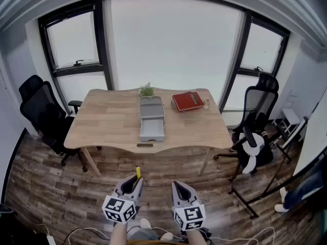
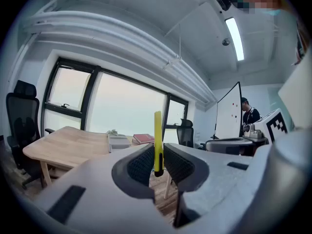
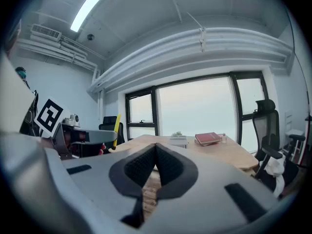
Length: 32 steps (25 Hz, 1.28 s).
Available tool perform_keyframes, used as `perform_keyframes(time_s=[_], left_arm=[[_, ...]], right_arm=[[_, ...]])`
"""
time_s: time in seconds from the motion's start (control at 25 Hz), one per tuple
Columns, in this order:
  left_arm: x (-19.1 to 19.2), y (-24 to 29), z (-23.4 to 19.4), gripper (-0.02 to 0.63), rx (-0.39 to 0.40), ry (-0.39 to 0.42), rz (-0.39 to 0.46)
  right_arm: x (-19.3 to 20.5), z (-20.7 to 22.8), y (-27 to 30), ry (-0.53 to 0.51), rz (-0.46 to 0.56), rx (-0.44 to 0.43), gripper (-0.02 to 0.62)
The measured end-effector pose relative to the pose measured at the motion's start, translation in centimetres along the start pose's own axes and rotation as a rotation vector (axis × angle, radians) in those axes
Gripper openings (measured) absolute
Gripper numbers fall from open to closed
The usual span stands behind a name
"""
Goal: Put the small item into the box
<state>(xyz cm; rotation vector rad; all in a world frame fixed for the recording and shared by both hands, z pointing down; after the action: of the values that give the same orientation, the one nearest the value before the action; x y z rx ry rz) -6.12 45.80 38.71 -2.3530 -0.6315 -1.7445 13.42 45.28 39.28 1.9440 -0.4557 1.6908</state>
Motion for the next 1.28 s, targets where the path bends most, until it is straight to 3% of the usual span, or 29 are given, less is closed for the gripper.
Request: perform_keyframes(time_s=[0.76,1.04,1.28], left_arm=[[0.7,0.4,0.4,0.063,-0.052,-0.029,0.019],[0.5,6.0,-3.2,0.063,-0.067,-0.031,0.013],[-2.2,14.5,-9.3,0.063,-0.060,-0.045,0.012]], right_arm=[[0.8,2.8,-0.7,0.004,0.002,0.008,0.003],[1.8,6.0,4.6,0.005,-0.021,0.017,0.003],[1.6,10.3,13.6,0.016,-0.041,0.044,0.003]])
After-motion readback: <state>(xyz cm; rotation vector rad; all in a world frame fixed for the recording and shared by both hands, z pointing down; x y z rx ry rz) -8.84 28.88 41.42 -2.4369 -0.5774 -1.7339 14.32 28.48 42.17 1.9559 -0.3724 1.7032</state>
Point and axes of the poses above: the fingertips, and each gripper's own axes: y forward along the fingers, z to its right, x out of its underside, the point moved 6 cm from there along -y, backward along the fingers, and after that the axes turned 9 degrees about -y, right-handed, at the moved point
